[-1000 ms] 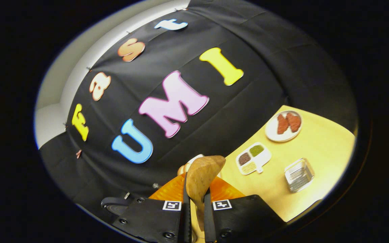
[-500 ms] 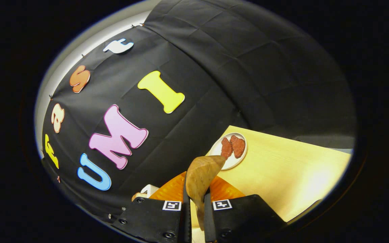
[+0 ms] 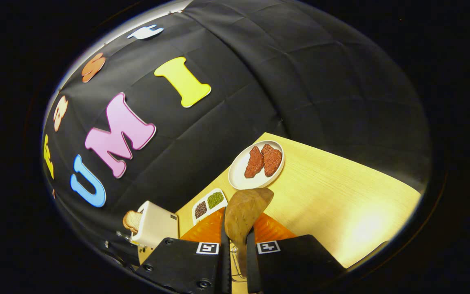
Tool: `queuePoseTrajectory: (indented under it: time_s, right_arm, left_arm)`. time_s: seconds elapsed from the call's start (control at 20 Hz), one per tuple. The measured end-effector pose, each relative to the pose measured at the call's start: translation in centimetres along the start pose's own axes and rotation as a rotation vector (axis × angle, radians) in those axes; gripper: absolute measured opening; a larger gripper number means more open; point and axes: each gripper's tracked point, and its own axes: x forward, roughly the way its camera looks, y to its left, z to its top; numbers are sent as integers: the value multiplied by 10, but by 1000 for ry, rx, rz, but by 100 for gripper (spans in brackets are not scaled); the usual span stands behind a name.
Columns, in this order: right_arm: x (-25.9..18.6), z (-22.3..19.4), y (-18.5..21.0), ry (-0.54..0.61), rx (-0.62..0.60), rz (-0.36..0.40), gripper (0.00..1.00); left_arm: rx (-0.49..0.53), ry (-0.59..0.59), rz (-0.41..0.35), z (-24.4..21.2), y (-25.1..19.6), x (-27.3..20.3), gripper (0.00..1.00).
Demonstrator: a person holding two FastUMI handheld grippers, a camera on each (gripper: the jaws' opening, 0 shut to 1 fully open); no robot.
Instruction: Close the left gripper, press the button to open the rice cooker; take a wooden spoon from the chopstick holder with the right hand, scoop a spoonful of rice and pour it into the rice cooker, then put the wooden spoon back into the chopstick holder.
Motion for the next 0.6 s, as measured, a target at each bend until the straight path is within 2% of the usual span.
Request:
queuePoseTrajectory:
  time_s: [0.35, 0.55, 0.6]
  right_arm:
    - [2, -19, 3, 16, -121, 11, 20]
    - [-5, -16, 9, -11, -119, 25, 22]
    - [-10, -15, 12, -19, -127, 31, 27]
  left_arm:
    - [-21, -34, 91, 5, 10, -18, 95]
    - [-6, -52, 76, 12, 9, -21, 95]
    - [7, -68, 78, 20, 11, -21, 95]
